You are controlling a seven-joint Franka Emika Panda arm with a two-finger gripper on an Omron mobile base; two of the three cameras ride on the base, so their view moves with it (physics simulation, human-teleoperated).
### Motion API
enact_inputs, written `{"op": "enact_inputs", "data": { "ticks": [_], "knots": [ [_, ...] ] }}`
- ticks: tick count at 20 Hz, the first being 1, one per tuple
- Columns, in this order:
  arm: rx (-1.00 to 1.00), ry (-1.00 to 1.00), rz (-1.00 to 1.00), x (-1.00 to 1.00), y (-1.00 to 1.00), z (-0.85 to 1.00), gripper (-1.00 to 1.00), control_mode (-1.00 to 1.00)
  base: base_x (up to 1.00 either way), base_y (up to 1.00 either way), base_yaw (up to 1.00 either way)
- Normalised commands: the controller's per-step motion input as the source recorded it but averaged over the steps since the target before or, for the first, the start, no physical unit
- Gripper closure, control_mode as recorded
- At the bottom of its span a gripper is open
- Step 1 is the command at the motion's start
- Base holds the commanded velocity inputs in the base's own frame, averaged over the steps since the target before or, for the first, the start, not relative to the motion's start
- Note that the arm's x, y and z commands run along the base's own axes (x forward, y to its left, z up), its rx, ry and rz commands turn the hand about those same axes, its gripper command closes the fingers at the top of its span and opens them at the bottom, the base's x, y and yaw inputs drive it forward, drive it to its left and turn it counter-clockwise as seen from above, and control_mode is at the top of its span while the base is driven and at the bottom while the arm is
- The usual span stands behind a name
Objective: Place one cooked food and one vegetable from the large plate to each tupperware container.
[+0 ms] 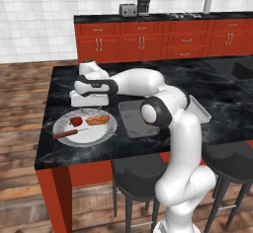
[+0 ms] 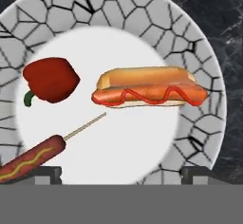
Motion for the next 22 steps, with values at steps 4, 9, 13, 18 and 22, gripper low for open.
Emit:
{"op": "enact_inputs", "data": {
  "ticks": [4, 9, 13, 18, 22],
  "knots": [
    [0.04, 0.01, -0.39, -0.18, 0.38, -0.02, -1.00, -1.00, 0.00, 0.00, 0.00],
    [0.00, 0.05, -0.37, -0.14, 0.57, -0.01, -1.00, -1.00, 0.00, 0.00, 0.00],
    [-0.02, 0.12, -0.40, 0.00, 0.32, -0.10, -1.00, -1.00, 0.00, 0.00, 0.00],
    [0.00, 0.04, -0.10, 0.05, -0.01, -0.13, -1.00, -1.00, 0.00, 0.00, 0.00],
    [0.00, 0.00, -0.10, 0.00, 0.31, -0.44, -1.00, -1.00, 0.00, 0.00, 0.00]
  ]
}}
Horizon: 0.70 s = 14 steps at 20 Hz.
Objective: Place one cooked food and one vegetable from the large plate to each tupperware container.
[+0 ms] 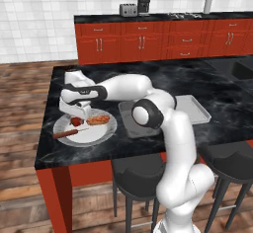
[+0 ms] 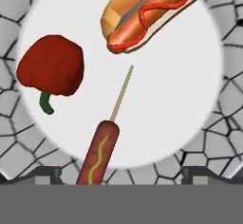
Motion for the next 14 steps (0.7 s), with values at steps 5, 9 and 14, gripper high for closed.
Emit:
{"op": "enact_inputs", "data": {
  "ticks": [5, 9, 14],
  "knots": [
    [0.00, 0.00, -0.07, 0.06, 0.21, -0.26, -1.00, -1.00, 0.00, 0.00, 0.00],
    [0.00, 0.00, -0.01, 0.33, 0.23, -0.14, -1.00, -1.00, 0.00, 0.00, 0.00],
    [0.00, 0.02, 0.00, 0.17, 0.16, -0.20, -1.00, -1.00, 0.00, 0.00, 0.00]
  ]
}}
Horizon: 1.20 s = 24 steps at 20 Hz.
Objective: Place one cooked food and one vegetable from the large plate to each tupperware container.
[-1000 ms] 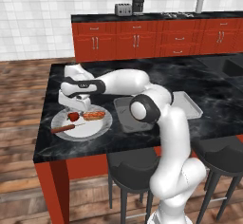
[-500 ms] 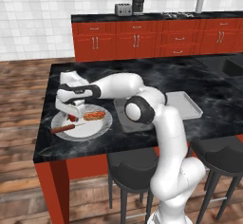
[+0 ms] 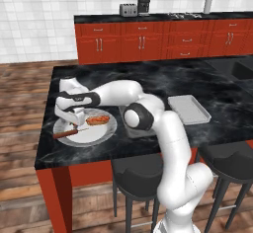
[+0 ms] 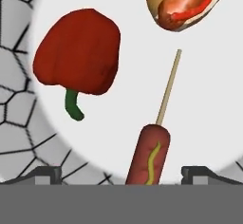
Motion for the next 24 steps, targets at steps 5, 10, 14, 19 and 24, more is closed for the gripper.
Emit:
{"op": "enact_inputs", "data": {
  "ticks": [5, 10, 14, 19, 24],
  "knots": [
    [0.00, 0.05, -0.03, -0.33, 0.00, -0.18, -1.00, -1.00, 0.00, 0.00, 0.00],
    [0.00, 0.00, -0.01, -0.05, 0.00, -0.27, -1.00, -1.00, 0.00, 0.00, 0.00],
    [0.00, 0.00, 0.00, 0.00, 0.00, -0.29, -1.00, -1.00, 0.00, 0.00, 0.00],
    [0.00, 0.00, 0.00, 0.00, 0.00, -0.27, -1.00, -1.00, 0.00, 0.00, 0.00],
    [0.00, 0.00, 0.00, 0.00, 0.00, -0.03, 1.00, -1.00, 0.00, 0.00, 0.00]
  ]
}}
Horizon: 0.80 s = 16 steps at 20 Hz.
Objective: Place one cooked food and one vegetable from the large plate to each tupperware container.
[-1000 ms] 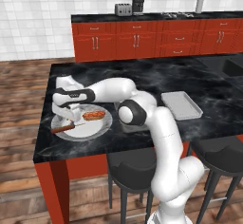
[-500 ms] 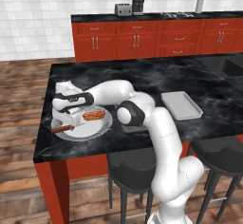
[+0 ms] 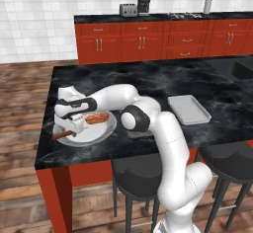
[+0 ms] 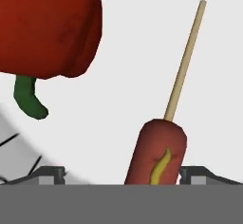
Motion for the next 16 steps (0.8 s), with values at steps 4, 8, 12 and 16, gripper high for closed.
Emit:
{"op": "enact_inputs", "data": {
  "ticks": [4, 8, 12, 16],
  "knots": [
    [0.00, 0.00, 0.00, -0.01, 0.00, 0.00, 1.00, -1.00, 0.00, 0.00, 0.00],
    [0.00, 0.00, 0.00, -0.10, 0.00, 0.00, 1.00, -1.00, 0.00, 0.00, 0.00],
    [0.00, -0.02, -0.06, -0.37, 0.00, 0.04, 1.00, -1.00, 0.00, 0.00, 0.00],
    [0.00, -0.02, -0.10, -0.71, -0.21, 0.61, 1.00, -1.00, 0.00, 0.00, 0.00]
  ]
}}
